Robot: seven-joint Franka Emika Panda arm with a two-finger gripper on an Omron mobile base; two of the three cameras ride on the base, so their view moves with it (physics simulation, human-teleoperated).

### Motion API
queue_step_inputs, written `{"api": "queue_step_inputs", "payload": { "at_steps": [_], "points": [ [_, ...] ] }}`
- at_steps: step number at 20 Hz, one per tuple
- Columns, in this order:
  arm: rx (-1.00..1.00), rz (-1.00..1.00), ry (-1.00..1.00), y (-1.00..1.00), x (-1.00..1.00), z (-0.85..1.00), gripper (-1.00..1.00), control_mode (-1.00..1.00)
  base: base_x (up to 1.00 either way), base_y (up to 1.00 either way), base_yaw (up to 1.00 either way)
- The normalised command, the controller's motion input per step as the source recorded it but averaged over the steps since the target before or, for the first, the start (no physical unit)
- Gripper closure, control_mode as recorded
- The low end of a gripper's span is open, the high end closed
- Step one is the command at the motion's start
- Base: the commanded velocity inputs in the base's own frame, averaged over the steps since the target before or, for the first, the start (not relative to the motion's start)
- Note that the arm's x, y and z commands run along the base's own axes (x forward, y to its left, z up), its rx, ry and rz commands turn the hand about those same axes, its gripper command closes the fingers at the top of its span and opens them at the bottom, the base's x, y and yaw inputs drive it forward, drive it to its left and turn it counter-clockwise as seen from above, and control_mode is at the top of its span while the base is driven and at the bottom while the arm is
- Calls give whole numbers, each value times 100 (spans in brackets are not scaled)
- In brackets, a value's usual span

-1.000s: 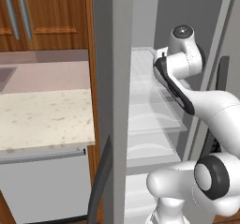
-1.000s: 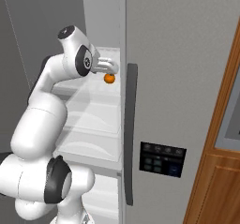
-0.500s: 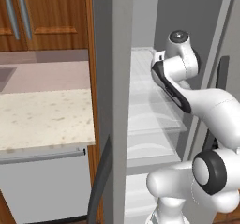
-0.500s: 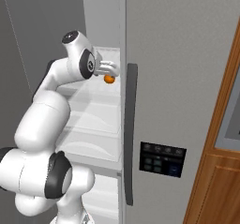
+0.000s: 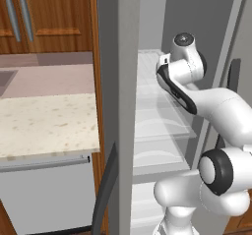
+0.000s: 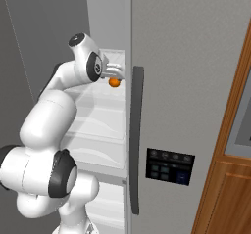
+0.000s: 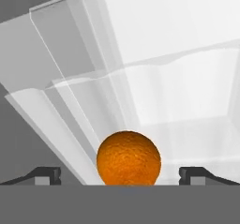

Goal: Retrieve the tangerine and mango from the fridge and place them into the bowl on the dining table.

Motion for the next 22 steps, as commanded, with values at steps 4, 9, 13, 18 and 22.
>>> {"api": "queue_step_inputs", "payload": {
  "at_steps": [4,9,13,18,22],
  "points": [
    [0,0,0,0,13,-6,-100,-100,0,0,0],
    [0,0,0,0,0,-11,-100,-100,0,0,0],
    [0,0,0,0,0,-11,-100,-100,0,0,0],
    [0,0,0,0,1,-11,-100,-100,0,0,0],
    [0,0,0,0,7,-15,-100,-100,0,0,0]
  ]
}}
